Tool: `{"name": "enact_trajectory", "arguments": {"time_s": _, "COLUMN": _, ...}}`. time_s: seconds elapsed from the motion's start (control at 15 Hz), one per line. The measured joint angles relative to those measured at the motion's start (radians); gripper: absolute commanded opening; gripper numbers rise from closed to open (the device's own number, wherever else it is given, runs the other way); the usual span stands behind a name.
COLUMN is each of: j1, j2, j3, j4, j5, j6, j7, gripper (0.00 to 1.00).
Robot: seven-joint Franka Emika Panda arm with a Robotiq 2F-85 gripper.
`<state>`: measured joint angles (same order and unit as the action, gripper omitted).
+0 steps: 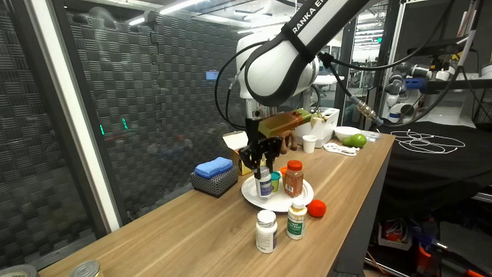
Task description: Put the bottles on the tray
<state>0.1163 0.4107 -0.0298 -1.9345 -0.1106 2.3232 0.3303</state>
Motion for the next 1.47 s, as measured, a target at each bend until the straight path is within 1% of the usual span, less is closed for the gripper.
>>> {"name": "enact_trajectory", "arguments": {"time_s": 0.33, "j1": -0.010, "j2": 0.037, "j3": -0.005, "j4": 0.005, "j5": 0.000, "j6": 0.015, "j7": 0.000, "gripper": 0.20}}
{"name": "enact_trajectory", "arguments": {"time_s": 0.87, "j1": -0.016, "j2": 0.070, "j3": -0.012, "j4": 0.048, "j5": 0.000, "j6": 0.059, "j7": 0.000, "gripper": 0.20}}
{"name": "enact_trajectory", "arguments": {"time_s": 0.93, "j1": -0.017, "j2": 0.074, "j3": -0.014, "j4": 0.053, "j5": 0.000, "j6": 0.062, "j7": 0.000, "gripper": 0.20}}
{"name": "enact_trajectory", "arguments": {"time_s": 1.0, "j1": -0.017, "j2": 0.078, "j3": -0.016, "j4": 0.057, "j5": 0.000, "j6": 0.063, "j7": 0.000, "gripper": 0.23}}
{"name": "enact_trajectory", "arguments": {"time_s": 1.07, "j1": -0.017, "j2": 0.081, "j3": -0.017, "j4": 0.061, "j5": 0.000, "j6": 0.064, "j7": 0.000, "gripper": 0.69}}
{"name": "enact_trajectory", "arguments": {"time_s": 1.13, "j1": -0.017, "j2": 0.083, "j3": -0.017, "j4": 0.064, "j5": 0.000, "j6": 0.064, "j7": 0.000, "gripper": 0.71}}
{"name": "enact_trajectory", "arguments": {"time_s": 1.2, "j1": -0.017, "j2": 0.083, "j3": -0.017, "j4": 0.064, "j5": 0.000, "j6": 0.063, "j7": -0.001, "gripper": 0.77}}
{"name": "enact_trajectory", "arguments": {"time_s": 1.27, "j1": -0.017, "j2": 0.083, "j3": -0.016, "j4": 0.064, "j5": 0.000, "j6": 0.063, "j7": -0.004, "gripper": 0.86}}
{"name": "enact_trajectory", "arguments": {"time_s": 1.4, "j1": -0.016, "j2": 0.083, "j3": -0.012, "j4": 0.064, "j5": 0.000, "j6": 0.063, "j7": -0.011, "gripper": 0.99}}
{"name": "enact_trajectory", "arguments": {"time_s": 1.47, "j1": -0.014, "j2": 0.082, "j3": -0.009, "j4": 0.064, "j5": 0.000, "j6": 0.063, "j7": -0.014, "gripper": 1.00}}
